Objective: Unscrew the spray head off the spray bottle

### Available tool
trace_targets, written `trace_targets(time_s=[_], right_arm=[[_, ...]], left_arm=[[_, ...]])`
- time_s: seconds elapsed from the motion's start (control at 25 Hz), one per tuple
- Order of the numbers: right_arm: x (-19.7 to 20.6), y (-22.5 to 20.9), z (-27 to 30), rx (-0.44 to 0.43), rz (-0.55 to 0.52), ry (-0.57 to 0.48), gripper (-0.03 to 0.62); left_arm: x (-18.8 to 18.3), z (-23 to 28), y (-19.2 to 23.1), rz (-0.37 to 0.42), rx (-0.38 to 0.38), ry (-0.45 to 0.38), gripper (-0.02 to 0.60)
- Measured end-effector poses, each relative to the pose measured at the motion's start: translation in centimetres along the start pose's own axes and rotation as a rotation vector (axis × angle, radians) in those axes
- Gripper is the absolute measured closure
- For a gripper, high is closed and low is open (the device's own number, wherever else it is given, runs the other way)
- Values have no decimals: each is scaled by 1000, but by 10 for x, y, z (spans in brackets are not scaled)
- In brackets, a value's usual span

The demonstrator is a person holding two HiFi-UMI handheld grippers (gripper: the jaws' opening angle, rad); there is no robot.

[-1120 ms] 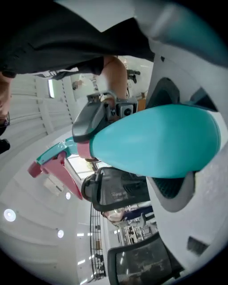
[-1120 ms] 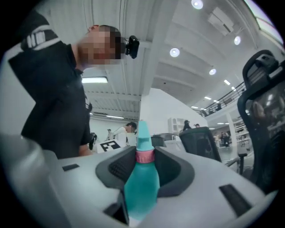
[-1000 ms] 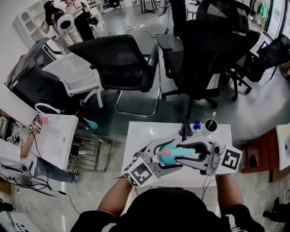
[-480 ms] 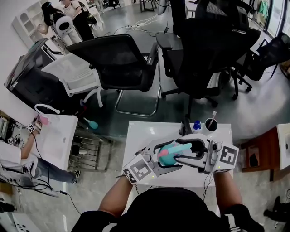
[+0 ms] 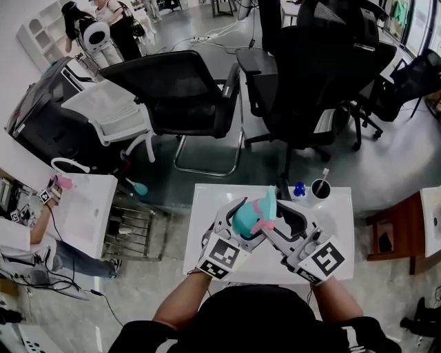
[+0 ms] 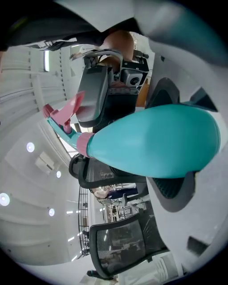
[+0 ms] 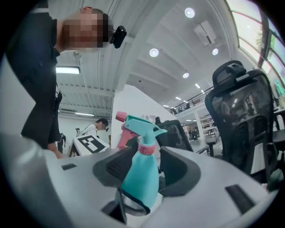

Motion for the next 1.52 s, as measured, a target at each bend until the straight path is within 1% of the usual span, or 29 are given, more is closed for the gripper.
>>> trace_targets(time_s=[0.16,0.24,0.48,0.52,0.64,0.72,0.84,0.92,1.08,1.28,1.52], right_arm=[[0,1,-6,-17,8,5,405],[-1,4,-6,-32,8,-2,405],[-10,1,-2,-34,66,-38,396],[-11,2,-2,-36,65,-40,395],[-11,5,-2,-35,34,-46,416],[-11,7,-2,-38,3,-41,447],[-11,9,-2,-38,-14,-35,450],[-13,9,-2,-38,2,-38,451],[-20,3,-5,-29,52,-85,453],[-33,-1,-10,-33,111,-116,453],[-56,-5,-19,-23,120,-168,451]], left_arm=[[-1,0,-3,-33,29,-38,153],[0,0,-5,-37,47,-50,153],[-3,1,-16,3,96,-67,153],[-3,2,-18,10,102,-65,153],[-2,2,-20,17,113,-57,153],[-1,2,-21,14,115,-55,152],[-1,2,-20,17,116,-52,153],[-1,2,-20,15,117,-51,153],[2,3,-19,6,112,-49,153],[14,4,-15,-13,92,-31,152],[30,3,-10,-49,65,-1,153]])
Point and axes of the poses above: the fingertips, and each gripper's own axes: z forward along the fingers, y to its left, x out of its underside, the point moved 6 cm from there along -z, backward along the fingers, and after that the axes turned 5 degrees about x, right-handed, at the moved point
